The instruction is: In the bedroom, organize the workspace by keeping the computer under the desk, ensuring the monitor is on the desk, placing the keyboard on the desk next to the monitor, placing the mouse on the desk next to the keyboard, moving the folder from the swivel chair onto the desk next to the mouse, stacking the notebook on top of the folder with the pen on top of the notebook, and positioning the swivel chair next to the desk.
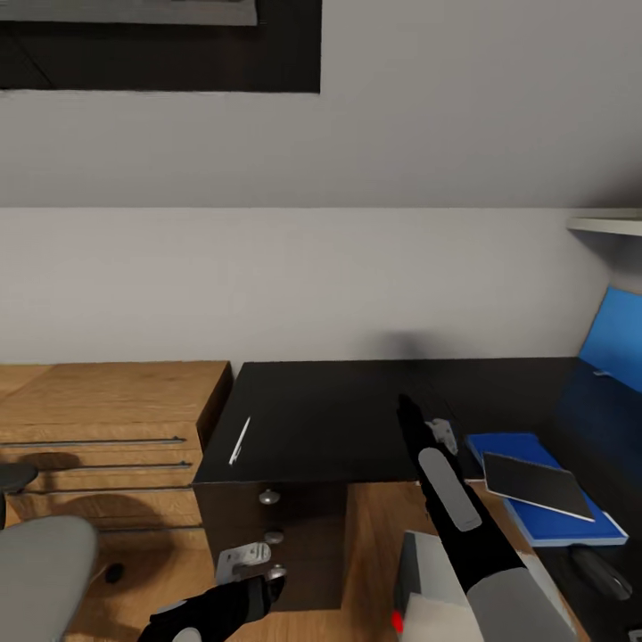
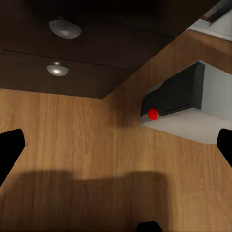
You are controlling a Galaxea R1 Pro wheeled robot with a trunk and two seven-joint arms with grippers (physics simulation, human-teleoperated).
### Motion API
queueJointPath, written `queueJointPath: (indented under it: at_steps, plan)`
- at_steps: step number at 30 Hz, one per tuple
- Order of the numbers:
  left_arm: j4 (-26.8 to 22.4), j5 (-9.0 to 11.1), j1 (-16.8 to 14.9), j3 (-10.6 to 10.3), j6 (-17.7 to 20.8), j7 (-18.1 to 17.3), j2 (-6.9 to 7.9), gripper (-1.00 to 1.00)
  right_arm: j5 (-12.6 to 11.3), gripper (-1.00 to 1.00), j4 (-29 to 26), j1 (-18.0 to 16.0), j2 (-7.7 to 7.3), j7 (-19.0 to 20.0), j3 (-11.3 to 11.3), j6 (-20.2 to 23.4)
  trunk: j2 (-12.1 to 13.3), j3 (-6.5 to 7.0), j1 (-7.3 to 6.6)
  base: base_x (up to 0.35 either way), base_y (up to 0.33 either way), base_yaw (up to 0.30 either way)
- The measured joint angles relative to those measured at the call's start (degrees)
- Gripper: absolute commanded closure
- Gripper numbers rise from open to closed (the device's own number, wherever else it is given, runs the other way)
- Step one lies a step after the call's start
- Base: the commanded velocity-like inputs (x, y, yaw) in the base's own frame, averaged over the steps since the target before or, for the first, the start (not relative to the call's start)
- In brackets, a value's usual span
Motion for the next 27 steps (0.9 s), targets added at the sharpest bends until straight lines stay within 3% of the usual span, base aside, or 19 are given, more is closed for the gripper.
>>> queueJointPath:
  at_steps: [4, 6, 15, 27]
  plan:
    - [0.2, 0.0, 0.0, 0.0, 0.0, 0.0, -0.02, -1.0, 3.4, -1.0, 0.1, 0.0, 0.0, 0.0, 2.6, 0.0, 0.0, 0.06, 0.0, 0.0, 0.0, 0.245]
    - [0.2, 0.0, 0.0, 0.0, 0.0, 0.0, -0.03, -1.0, 3.8, -1.0, 0.0, 0.0, -0.01, 0.0, 2.9, 0.2, 0.0, 0.07, 0.0, 0.0, 0.0, 0.094]
    - [0.2, -0.1, 0.0, -0.1, 0.0, 0.0, -0.03, -1.0, 4.1, -1.0, -0.1, 0.0, -0.16, 0.0, 6.0, 0.5, 0.0, 0.08, 0.0, 0.0, 0.0, 0.018]
    - [0.2, -0.1, 0.0, -0.1, 0.0, 0.0, -0.03, -1.0, 3.9, -1.0, 0.0, 0.0, -0.02, -0.1, 6.5, 0.3, 0.0, 0.08, 0.0, 0.0, 0.0, 0.0]
